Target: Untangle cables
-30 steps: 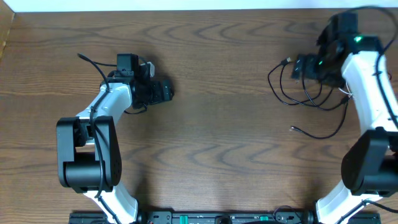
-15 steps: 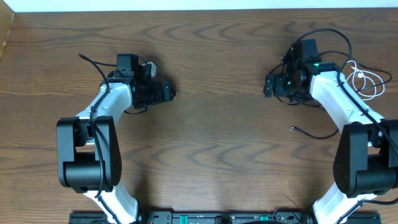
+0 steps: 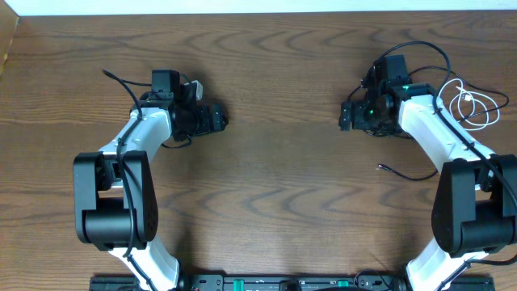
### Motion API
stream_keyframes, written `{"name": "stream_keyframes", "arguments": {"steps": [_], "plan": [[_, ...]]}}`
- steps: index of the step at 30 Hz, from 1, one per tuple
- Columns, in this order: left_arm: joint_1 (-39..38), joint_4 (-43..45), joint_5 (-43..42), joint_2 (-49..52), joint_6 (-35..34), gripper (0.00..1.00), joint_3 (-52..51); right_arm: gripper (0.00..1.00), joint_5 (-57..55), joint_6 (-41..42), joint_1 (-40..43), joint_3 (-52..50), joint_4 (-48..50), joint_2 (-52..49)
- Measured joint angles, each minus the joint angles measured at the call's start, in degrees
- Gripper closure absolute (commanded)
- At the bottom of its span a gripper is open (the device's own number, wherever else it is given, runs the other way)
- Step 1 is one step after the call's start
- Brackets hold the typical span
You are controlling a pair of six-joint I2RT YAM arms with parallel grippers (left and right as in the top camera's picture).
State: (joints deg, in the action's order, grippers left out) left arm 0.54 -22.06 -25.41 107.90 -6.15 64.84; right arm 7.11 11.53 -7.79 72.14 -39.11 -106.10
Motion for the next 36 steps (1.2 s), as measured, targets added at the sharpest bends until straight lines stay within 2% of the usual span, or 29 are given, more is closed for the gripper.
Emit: {"name": "stream_keyframes", "arguments": {"steps": [14, 19, 27, 31, 36], "plan": [[0.00, -0.07, 0.02, -0.57, 0.00, 0.02, 0.00, 0.01, 0.00, 0.00, 0.00, 0.00, 0.00, 0.00], [0.00, -0.20, 0.76, -8.48, 0.00, 0.02, -0.17, 0.01, 0.00, 0.00, 0.00, 0.00, -0.02, 0.00], [0.00, 0.00, 10.45, -25.88, 0.02, 0.02, -0.17, 0.01, 0.00, 0.00, 0.00, 0.00, 0.00, 0.00], [0.00, -2.49, 14.10, -27.80, 0.02, 0.02, -0.15, 0.01, 0.02, 0.00, 0.00, 0.00, 0.00, 0.00], [0.00, -11.63, 16.22, -27.85, 0.02, 0.02, -0.22, 0.01, 0.00, 0.00, 0.00, 0.00, 0.00, 0.00]]}}
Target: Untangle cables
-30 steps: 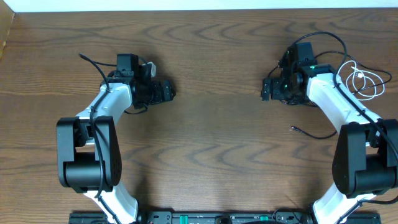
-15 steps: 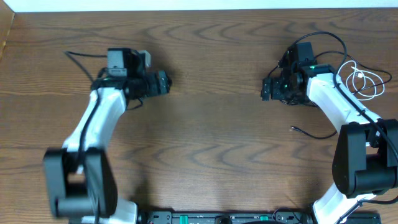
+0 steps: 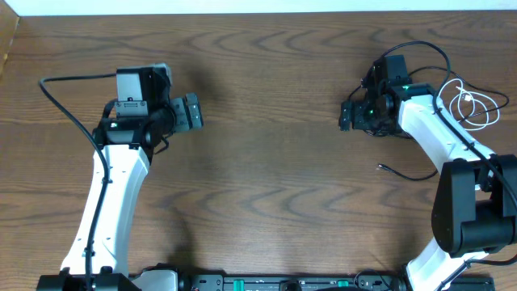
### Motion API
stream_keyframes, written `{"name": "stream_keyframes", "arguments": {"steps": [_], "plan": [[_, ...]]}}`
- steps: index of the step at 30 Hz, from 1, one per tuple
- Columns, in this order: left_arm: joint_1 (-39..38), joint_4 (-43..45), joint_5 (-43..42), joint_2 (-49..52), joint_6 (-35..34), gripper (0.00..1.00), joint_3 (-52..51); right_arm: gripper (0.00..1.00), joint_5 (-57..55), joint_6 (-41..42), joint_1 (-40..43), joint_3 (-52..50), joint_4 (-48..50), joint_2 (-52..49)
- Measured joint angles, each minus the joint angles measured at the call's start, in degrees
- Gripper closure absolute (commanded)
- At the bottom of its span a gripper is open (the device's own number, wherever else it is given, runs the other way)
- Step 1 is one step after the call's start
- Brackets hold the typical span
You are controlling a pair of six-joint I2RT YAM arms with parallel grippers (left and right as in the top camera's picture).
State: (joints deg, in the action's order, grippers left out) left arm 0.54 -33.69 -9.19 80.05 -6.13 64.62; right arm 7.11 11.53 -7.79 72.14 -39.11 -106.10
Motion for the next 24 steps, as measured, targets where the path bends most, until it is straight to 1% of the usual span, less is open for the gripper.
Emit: {"name": "stream_keyframes", "arguments": {"steps": [4, 7, 10, 18, 20, 24], "plan": [[0.00, -1.66, 0.44, 0.00, 0.00, 0.02, -0.72, 0.01, 0.00, 0.00, 0.00, 0.00, 0.00, 0.00], [0.00, 1.14, 0.55, -0.04, 0.02, 0.02, -4.26, 0.01, 0.00, 0.00, 0.00, 0.00, 0.02, 0.00], [0.00, 8.20, 0.48, -0.02, 0.00, 0.02, -9.35, 0.01, 0.00, 0.00, 0.00, 0.00, -0.02, 0.00], [-0.26, 33.31, -3.37, -0.02, 0.00, 0.02, -24.33, 0.01, 0.00, 0.00, 0.00, -0.02, 0.00, 0.00], [-0.81, 38.42, -4.02, -0.02, 0.13, 0.02, -27.17, 0.01, 0.00, 0.00, 0.00, -0.02, 0.00, 0.00], [-2.67, 44.04, -4.55, -0.02, 1.18, 0.02, -31.10, 0.01, 0.00, 0.00, 0.00, -0.02, 0.00, 0.00]]}}
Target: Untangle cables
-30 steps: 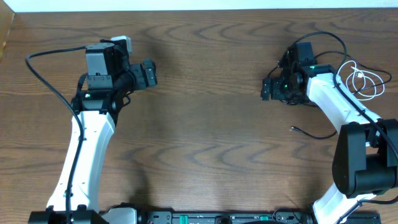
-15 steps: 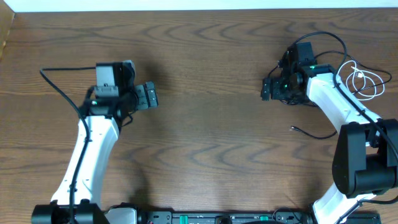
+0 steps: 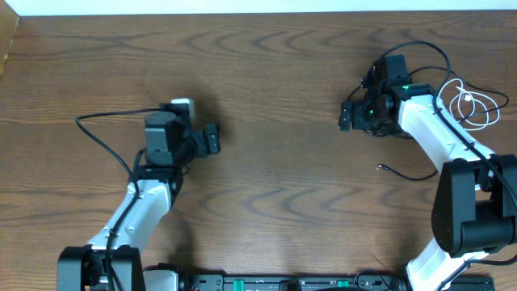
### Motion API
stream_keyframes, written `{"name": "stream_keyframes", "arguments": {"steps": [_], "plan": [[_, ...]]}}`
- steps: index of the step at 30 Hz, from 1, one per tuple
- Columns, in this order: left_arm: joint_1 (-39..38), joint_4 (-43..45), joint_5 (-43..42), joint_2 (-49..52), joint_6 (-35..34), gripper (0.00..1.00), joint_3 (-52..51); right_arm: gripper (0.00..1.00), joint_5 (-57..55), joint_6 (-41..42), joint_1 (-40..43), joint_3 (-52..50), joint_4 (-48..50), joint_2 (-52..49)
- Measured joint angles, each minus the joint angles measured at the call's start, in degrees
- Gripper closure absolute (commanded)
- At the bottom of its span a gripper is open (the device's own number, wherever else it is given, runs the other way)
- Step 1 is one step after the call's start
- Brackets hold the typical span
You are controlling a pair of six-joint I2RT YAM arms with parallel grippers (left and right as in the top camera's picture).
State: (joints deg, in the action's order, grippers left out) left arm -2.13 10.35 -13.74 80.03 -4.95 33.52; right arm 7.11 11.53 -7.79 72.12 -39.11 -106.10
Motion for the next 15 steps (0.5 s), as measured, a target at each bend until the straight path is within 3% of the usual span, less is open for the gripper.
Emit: {"name": "stream_keyframes", "arguments": {"steps": [10, 15], "plan": [[-3.26, 2.10, -0.33, -2.58, 9.05, 0.02, -4.66, 0.01, 0.00, 0.00, 0.00, 0.00, 0.00, 0.00], [-3.23, 8.98, -0.39, -7.02, 11.13, 0.02, -10.99, 0.01, 0.00, 0.00, 0.00, 0.00, 0.00, 0.00]]}}
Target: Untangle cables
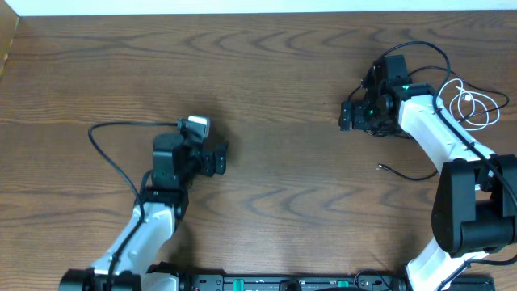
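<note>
A white cable (pixel 474 106) lies coiled at the right edge of the table. A thin black cable (pixel 408 173) lies apart from it, nearer the front, with its free end pointing left. My right gripper (pixel 347 116) hangs left of both cables, with nothing visibly in it. My left gripper (pixel 216 159) is far off at left centre, pointing right, and also holds nothing. The overhead view is too small to show how either pair of jaws stands. A black lead (pixel 109 139) loops out left of the left arm and runs back to it.
Another black lead (pixel 424 48) arches over the right arm's wrist. The right arm's base (pixel 472 214) stands at the front right, close to the black cable. Bare wood (pixel 283 97) lies between the two arms.
My left gripper has moved a little toward the front and to the right, with the arm folded back further. The right arm and both cables lie as before.
My left gripper first pointed right at the upper left of the table. Then the arm stood stretched out with the gripper slightly further left. After that it sat nearer the front, and now nearer still. The right arm and cables never moved.
</note>
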### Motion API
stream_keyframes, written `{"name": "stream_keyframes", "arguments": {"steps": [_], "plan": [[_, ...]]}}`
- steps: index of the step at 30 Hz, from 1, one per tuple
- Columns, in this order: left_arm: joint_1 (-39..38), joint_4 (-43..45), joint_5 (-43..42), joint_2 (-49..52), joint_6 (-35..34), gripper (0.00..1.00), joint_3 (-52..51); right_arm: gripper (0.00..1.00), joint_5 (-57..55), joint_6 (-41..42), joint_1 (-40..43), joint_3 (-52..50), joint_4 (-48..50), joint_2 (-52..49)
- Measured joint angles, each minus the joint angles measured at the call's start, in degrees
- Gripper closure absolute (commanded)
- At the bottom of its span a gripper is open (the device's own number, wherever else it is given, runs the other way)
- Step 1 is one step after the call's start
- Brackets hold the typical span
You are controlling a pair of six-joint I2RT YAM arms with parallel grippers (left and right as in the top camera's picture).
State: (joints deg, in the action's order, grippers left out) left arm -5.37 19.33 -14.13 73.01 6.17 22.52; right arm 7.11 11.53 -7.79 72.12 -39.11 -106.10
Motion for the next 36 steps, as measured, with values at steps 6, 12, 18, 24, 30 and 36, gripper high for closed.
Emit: {"name": "stream_keyframes", "arguments": {"steps": [6, 12, 18, 24, 30, 36], "plan": [[0.00, 6.51, -0.15, -4.44, 0.35, 0.02, -7.48, 0.01, 0.02, 0.00, 0.00, 0.00, 0.00, 0.00], [0.00, 6.60, -0.15, -5.31, 0.52, 0.02, -10.62, 0.01, 0.00, 0.00, 0.00, 0.00, 0.00, 0.00], [0.00, 5.20, -0.39, -5.31, 0.98, 0.02, -10.71, 0.01, 0.00, 0.00, 0.00, 0.00, 0.00, 0.00], [-0.02, 2.73, -1.25, -5.31, 1.22, 0.02, -10.75, 0.01, 0.00, 0.00, 0.00, 0.00, 0.00, 0.00], [0.00, 2.69, -1.81, -4.96, 1.22, 0.02, -10.75, 0.01, 0.02, 0.00, 0.00, 0.00, 0.00, 0.00], [-0.02, 0.87, -2.10, -4.85, 1.27, 0.02, -10.75, 0.01, 0.00, 0.00, 0.00, 0.00, 0.00, 0.00]]}}
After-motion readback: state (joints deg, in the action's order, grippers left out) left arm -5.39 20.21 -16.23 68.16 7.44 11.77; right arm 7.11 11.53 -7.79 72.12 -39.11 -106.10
